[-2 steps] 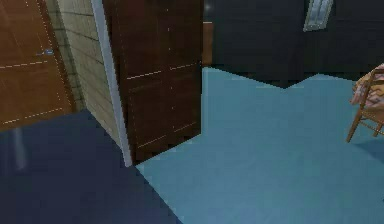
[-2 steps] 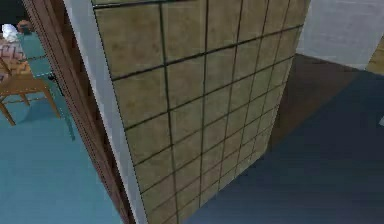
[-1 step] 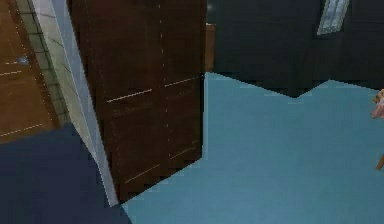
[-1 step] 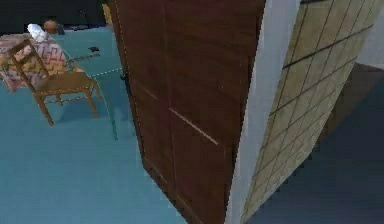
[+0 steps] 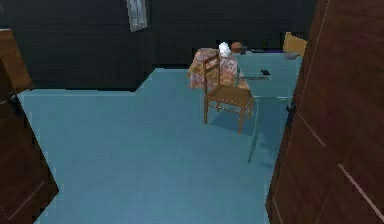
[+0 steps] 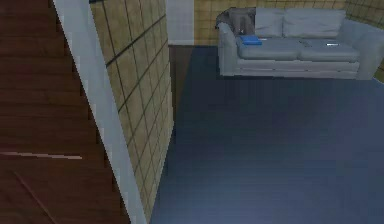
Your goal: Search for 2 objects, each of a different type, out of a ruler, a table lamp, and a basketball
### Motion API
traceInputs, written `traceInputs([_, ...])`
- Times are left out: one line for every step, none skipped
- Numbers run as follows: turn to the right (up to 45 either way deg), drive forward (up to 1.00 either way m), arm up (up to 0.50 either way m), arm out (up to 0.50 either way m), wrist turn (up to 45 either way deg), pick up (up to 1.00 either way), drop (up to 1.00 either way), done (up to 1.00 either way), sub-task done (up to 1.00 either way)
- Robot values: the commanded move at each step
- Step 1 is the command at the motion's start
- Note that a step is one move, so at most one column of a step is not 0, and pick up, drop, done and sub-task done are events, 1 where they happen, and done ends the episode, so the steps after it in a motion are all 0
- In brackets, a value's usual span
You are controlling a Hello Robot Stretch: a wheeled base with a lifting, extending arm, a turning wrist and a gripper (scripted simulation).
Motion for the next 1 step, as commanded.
traceInputs([3.0,0.0,0.0,0.0,0.0,0.0,0.0,0.0,0.0])
